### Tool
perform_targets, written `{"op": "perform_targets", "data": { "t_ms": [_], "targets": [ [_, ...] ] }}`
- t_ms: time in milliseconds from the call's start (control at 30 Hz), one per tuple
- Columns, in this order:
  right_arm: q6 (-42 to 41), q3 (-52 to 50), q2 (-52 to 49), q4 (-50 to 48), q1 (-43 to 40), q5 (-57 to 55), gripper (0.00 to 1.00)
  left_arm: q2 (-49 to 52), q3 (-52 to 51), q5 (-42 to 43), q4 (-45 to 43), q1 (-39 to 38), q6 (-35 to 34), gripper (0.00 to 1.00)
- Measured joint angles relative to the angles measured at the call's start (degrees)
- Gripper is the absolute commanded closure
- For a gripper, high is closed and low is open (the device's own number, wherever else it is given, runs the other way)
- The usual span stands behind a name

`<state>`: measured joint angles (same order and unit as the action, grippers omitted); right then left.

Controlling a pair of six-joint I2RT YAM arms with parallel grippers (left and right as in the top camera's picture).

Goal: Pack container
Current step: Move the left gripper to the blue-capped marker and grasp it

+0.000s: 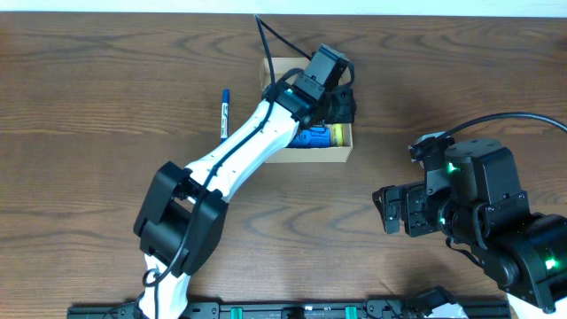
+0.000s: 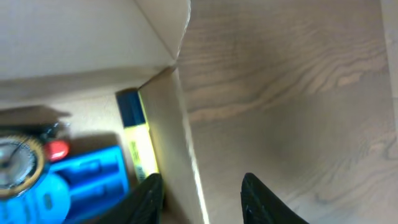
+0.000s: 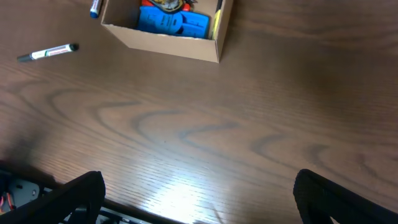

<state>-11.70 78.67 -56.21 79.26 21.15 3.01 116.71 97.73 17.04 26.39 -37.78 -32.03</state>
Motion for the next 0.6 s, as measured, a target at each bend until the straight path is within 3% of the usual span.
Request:
{"op": "perform_targets", "data": {
  "t_ms": [200, 400, 600],
  "targets": [
    [0.00, 0.00, 0.00, 0.00, 0.00, 0.02, 0.01, -8.59, -0.04, -2.45, 9.53, 1.11, 5.25, 0.59],
    [0.00, 0.00, 0.00, 0.00, 0.00, 0.00, 0.01, -22.49, -0.02, -15.61, 21.94, 2.03, 11.32, 0.59],
    [-0.02, 0.00, 0.00, 0.02, 0.00, 0.00, 0.01, -30.12, -0.02, -24.72, 32.17, 5.46, 14.32, 0.61]
  ]
}}
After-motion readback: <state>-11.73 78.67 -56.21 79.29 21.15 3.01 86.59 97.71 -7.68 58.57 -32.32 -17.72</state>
